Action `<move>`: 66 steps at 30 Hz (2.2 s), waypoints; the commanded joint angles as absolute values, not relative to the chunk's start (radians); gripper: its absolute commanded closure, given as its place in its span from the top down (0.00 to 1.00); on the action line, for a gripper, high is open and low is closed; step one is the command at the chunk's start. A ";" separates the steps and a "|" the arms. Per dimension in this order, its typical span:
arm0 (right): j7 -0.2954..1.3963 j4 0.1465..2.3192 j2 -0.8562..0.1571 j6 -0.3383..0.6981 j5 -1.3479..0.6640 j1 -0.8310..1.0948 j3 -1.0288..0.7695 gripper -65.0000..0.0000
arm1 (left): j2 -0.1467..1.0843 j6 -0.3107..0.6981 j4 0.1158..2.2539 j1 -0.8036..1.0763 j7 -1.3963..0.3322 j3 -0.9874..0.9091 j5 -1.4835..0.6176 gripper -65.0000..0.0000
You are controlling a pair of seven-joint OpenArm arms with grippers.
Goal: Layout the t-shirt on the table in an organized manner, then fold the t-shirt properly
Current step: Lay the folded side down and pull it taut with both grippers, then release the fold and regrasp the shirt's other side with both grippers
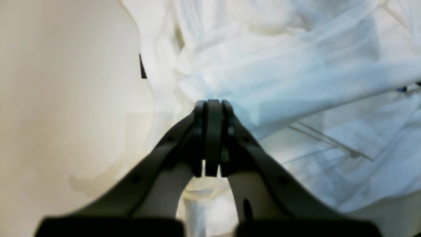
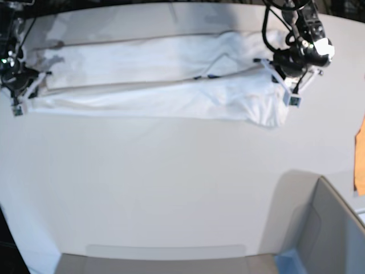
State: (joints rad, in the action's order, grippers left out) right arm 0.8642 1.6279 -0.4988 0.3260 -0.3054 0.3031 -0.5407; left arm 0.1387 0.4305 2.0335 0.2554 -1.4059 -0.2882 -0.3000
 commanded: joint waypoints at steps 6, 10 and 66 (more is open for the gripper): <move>0.852 1.646 -0.518 0.321 -0.369 0.337 -0.552 0.00 | 0.145 0.427 2.052 0.255 -1.396 -0.291 -0.297 0.00; 0.852 1.705 -0.518 0.321 -0.426 0.389 -0.570 0.00 | 0.145 0.427 2.052 0.255 -1.396 -0.291 -0.297 0.00; 0.898 1.854 -0.475 0.321 -0.363 0.493 -0.829 0.40 | 0.111 0.426 2.051 0.255 -1.396 -0.289 -0.295 0.00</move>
